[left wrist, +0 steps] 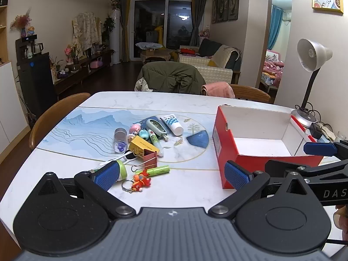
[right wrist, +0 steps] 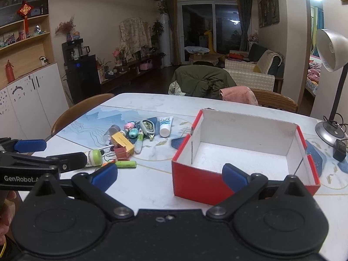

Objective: Organize rigid objects
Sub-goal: 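Move left gripper to the green-lidded jar while right gripper reaches the red dragon keychain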

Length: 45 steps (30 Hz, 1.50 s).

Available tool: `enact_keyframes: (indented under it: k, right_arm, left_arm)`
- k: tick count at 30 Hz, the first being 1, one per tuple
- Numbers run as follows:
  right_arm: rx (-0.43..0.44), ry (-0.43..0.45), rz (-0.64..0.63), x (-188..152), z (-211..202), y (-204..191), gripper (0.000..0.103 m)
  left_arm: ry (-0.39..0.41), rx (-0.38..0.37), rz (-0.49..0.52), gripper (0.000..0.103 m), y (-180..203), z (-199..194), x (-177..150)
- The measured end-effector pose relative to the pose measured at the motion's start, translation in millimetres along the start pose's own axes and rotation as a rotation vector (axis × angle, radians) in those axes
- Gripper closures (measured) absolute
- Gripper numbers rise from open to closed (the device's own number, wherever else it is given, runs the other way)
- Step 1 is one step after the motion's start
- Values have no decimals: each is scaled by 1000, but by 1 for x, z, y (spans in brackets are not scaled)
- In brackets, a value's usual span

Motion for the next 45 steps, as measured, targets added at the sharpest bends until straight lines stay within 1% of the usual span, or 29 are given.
enact_keyframes:
  k: [5, 12, 14, 17, 21, 24, 27, 29, 31, 33, 35, 37, 40, 45]
  right_arm:
    - [-7, -14, -6, 6, 13, -16, 1]
    - [5, -40, -25, 16, 33, -47, 2]
    - [16, -53, -27, 16, 42, -55, 2]
    - [35, -80, -32, 16, 54, -69, 5]
    - [55, -115, -59, 14, 73, -89, 6]
    - [60, -147, -76, 10, 90, -103, 6]
    - [60, -180, -84, 5, 111, -115, 8]
    - [74, -205, -97, 0, 124, -123, 16]
    - [100, -247, -103, -6, 137, -131, 16]
    - [125, -263, -125, -12, 145, -143, 16]
    - [143, -264, -165, -19, 151, -156, 16]
    - [142, -270, -209, -25, 159, -166, 19]
    - [173, -279, -236, -29, 169, -176, 23]
    - [176, -286, -287, -34, 180, -188, 24]
  left_arm:
    - [-11, -33, -20, 0, -26, 12, 4]
    - [-19, -63, -10, 0, -67, 31, 8]
    - [-27, -60, 4, 0, -81, 37, 7]
    - [-48, -53, 1, 0, -104, 50, 5]
    - [-92, -37, 0, 0, -137, 71, -4]
    - [-129, -38, 20, 0, -155, 87, -13]
    - [-155, -42, 16, 0, -170, 102, -19]
    - [-171, -63, 14, 0, -176, 111, -22]
    - [-191, -90, 15, 0, -178, 117, -24]
    - [-202, -121, 31, 0, -177, 122, -25]
    - [-216, -122, 42, 1, -177, 129, -26]
    - [-231, -134, 34, 1, -179, 136, -28]
    - [-246, -159, 19, 1, -184, 145, -30]
    - [-289, -189, 16, 1, -188, 158, -35]
Point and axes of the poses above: each gripper's, at about its wrist camera, not at the fingertips, and z roughly the way its jaws point, y to its right, x to its top, the point moved 6 cm from there along z, roughly the way its jaws point, and after that the axes turned 11 degrees about -x, right-handed, at the moved point
